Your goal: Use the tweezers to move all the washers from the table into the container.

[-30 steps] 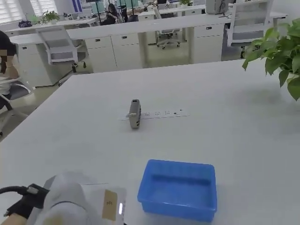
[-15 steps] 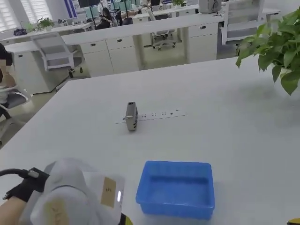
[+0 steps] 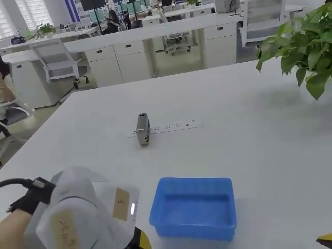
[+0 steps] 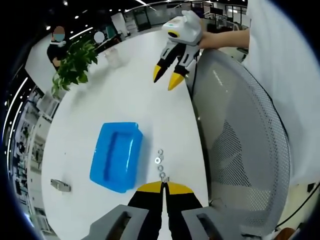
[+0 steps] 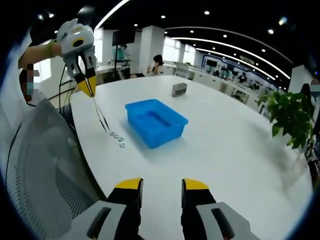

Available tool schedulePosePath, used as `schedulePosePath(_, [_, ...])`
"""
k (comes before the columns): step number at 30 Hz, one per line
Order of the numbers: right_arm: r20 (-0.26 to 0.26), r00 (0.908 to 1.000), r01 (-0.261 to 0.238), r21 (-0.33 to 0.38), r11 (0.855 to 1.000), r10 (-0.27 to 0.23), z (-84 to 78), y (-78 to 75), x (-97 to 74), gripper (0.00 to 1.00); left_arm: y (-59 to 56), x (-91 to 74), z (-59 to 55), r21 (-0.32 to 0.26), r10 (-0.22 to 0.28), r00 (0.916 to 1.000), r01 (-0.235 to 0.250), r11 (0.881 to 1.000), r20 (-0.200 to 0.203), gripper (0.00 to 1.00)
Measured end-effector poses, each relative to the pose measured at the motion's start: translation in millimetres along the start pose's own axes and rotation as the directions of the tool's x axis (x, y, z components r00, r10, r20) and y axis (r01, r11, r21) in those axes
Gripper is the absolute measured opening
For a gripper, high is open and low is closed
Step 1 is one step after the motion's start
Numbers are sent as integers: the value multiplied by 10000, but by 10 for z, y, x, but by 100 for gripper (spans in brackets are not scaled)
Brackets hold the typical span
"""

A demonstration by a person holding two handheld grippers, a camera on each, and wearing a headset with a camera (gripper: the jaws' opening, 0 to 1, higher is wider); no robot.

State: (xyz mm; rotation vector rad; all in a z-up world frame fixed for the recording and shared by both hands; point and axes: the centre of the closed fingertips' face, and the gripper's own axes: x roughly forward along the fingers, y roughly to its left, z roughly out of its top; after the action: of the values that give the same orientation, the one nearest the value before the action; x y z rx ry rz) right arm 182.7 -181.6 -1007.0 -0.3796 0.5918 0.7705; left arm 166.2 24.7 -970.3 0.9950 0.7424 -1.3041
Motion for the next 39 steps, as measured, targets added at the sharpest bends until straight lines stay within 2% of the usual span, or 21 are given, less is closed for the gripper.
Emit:
schedulePosePath(12, [39, 10000, 39, 34, 10000, -39, 0, -17, -3, 27, 58, 56, 36, 112, -238, 9997, 237, 9997, 85, 0])
schedulePosePath(14, [53, 10000, 44, 48, 10000, -45, 2, -18, -3, 27, 62, 71, 23, 113, -317, 9995, 317, 9994, -11, 0])
schedulePosePath(15, [59, 10000, 51, 57, 10000, -51, 3, -19, -5, 27, 54, 78, 10, 49, -433, 9990, 434, 9990, -67, 0])
schedulePosePath(18, [71, 10000, 55, 77, 10000, -56, 4, -22, -6, 27, 81, 72, 44, -288, -709, 9973, 715, 9970, 216, 0])
schedulePosePath(21, [66, 10000, 56, 94, 9999, -57, 5, -21, -6, 27, 156, 91, 26, -516, -941, 9952, 955, 9941, 286, 0])
schedulePosePath(26, [17, 10000, 36, 126, 9999, -36, -6, -23, -1, 27, 183, 162, -46, -794, -1640, 9864, 1642, 9832, 85, 0])
schedulePosePath(29, [1, 10000, 11, 173, 9999, -11, -12, -24, 2, 27, 186, 205, -98, -712, -1833, 9829, 1816, 9808, -181, 0])
schedulePosePath(30, [72, 10000, -11, 262, 9997, 9, -3, -27, -2, 27, 185, 212, -100, -706, -1856, 9825, 1839, 9804, -181, 0])
schedulePosePath(32, [528, 9985, -171, 725, 9972, 132, 66, -24, -23, 26, 177, 223, -81, -794, -1916, 9815, 1908, 9784, -16, 0])
schedulePosePath(33, [933, 9955, -294, 1153, 9929, 187, 136, -26, -44, 26, 176, 228, -57, -848, -1905, 9816, 1910, 9779, 136, 0])
schedulePosePath(36, [1517, 9873, -755, 1809, 9806, 480, 274, -6, -64, 24, 176, 244, -52, -804, -1855, 9825, 1862, 9792, 169, 0])
schedulePosePath(38, [1587, 9841, -1070, 1676, 9800, 803, 337, 42, -38, 21, 178, 250, -62, -761, -1838, 9829, 1842, 9799, 125, 0])
schedulePosePath(39, [1509, 9817, -1396, 1535, 9782, 1164, 349, 105, -10, 20, 180, 249, -62, -783, -1840, 9828, 1846, 9797, 150, 0])
